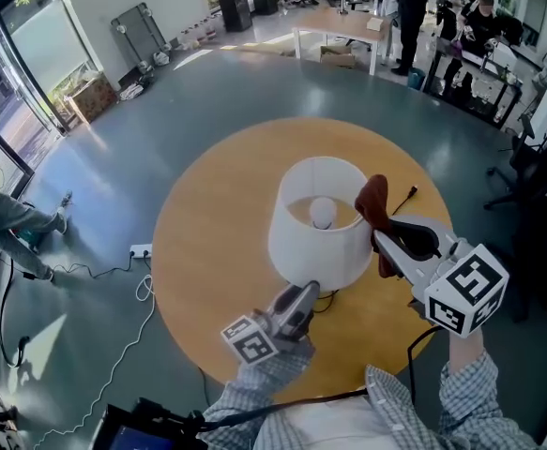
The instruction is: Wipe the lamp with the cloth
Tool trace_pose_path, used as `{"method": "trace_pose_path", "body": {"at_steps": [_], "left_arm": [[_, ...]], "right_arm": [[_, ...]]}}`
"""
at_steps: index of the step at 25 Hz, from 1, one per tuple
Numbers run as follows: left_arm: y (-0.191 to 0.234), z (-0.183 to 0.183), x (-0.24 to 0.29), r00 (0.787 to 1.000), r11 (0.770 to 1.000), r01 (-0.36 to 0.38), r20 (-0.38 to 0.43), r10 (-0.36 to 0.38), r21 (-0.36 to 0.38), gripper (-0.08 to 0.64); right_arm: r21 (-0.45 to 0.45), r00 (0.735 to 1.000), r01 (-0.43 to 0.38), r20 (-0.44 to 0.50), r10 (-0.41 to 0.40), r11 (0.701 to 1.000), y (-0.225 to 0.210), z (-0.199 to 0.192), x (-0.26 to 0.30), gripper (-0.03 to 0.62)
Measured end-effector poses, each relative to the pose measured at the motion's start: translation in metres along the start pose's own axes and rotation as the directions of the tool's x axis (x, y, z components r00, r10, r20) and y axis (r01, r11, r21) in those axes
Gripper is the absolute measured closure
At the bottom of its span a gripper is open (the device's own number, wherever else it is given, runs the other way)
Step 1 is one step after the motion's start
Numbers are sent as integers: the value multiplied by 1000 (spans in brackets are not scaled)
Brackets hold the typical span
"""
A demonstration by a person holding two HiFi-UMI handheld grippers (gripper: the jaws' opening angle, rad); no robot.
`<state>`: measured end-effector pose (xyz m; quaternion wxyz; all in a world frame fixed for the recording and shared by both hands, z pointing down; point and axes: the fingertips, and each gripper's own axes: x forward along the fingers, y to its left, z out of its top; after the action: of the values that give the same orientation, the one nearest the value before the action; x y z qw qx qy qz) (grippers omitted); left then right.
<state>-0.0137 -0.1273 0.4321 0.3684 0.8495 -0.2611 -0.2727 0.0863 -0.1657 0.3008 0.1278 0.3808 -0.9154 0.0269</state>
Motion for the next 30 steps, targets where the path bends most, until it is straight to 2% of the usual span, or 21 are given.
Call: {"method": "trace_pose_path", "body": {"at_steps": [7, 11, 14, 19, 24, 27, 30], "left_arm": [[0, 4, -2, 1000, 1000, 0, 5, 0, -2, 419], [0, 2, -2, 1000, 1000, 1, 5, -1, -4, 419], [1, 2, -1, 1000, 1000, 0, 6, 0, -4, 419], [1, 3, -2, 1000, 1000, 2, 6, -2, -3, 419], [3, 2, -3, 1000, 1000, 1, 8, -1, 0, 419], [2, -1, -3, 1000, 1000, -2, 7, 2, 0, 419], [0, -3, -2, 1000, 1000, -1, 5, 1, 1, 419]], "right_arm": [[224, 985, 33, -174, 6, 974, -10, -106, 4, 543], [350, 987, 5, -152, 51, 937, -22, -126, 8, 543], [346, 993, -33, -98, 71, 938, -41, -105, 17, 543], [230, 994, -102, -25, 111, 968, -71, -38, 43, 543], [100, 985, -172, 40, 168, 980, -78, 34, 76, 543], [72, 975, -221, 26, 219, 973, -75, 44, 94, 543], [120, 968, -248, -5, 250, 961, -78, 31, 104, 543]]}}
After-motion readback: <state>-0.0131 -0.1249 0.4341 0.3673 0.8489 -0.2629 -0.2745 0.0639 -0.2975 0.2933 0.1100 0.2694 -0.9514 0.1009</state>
